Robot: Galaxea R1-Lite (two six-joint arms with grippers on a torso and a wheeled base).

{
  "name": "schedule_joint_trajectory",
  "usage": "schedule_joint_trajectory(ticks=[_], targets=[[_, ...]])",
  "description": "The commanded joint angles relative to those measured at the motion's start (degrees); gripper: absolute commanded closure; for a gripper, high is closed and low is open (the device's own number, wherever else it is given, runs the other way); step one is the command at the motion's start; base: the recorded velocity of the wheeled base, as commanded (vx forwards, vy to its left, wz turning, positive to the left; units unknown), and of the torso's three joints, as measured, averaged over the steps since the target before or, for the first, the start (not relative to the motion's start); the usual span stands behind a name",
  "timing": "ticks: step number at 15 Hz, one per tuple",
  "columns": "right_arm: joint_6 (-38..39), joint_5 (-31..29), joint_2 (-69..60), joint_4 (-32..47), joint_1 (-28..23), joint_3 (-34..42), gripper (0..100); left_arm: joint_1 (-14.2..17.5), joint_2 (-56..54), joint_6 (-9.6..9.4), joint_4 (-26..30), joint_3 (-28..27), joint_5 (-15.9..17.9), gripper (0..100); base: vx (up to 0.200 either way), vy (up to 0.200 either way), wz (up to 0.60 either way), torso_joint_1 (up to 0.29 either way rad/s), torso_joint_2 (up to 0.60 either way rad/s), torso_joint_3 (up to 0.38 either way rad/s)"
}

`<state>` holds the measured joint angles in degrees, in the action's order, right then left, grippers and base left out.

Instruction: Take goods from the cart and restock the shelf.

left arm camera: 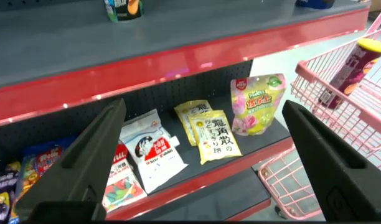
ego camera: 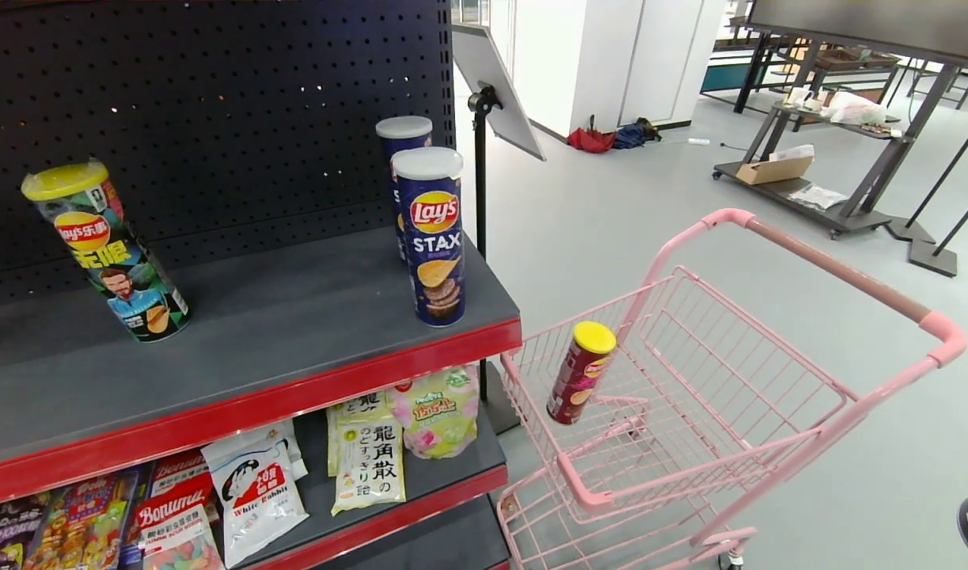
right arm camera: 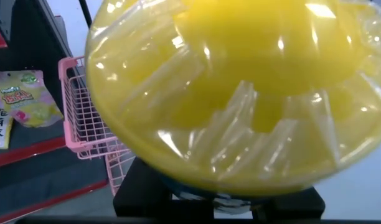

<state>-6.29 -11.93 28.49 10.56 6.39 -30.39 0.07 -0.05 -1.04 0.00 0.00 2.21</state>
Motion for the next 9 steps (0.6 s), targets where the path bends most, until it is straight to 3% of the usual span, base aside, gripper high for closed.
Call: schedule_joint_trajectory(ticks=[1,4,9], targets=[[-0.13,-0.02,0.87,-0.19,-0.06,-0.11,100,0.01,0.05,-0.02,0.00,0.00,-0.01,0,0.000,0.000,0.00,0.159,-0.40,-0.237],[-1.18,-0.11,0.34,-0.19,-0.24,0.42,100,0.01,0.05,-0.02,0.00,0.00,-0.01,0,0.000,0.000,0.00,0.075,-0.19,-0.107],[-1.18,0.07,0.16,-0.19,-0.06,0.77,100,0.01,0.05,-0.02,0.00,0.00,-0.01,0,0.000,0.000,0.60,0.009,-0.01,-0.003]])
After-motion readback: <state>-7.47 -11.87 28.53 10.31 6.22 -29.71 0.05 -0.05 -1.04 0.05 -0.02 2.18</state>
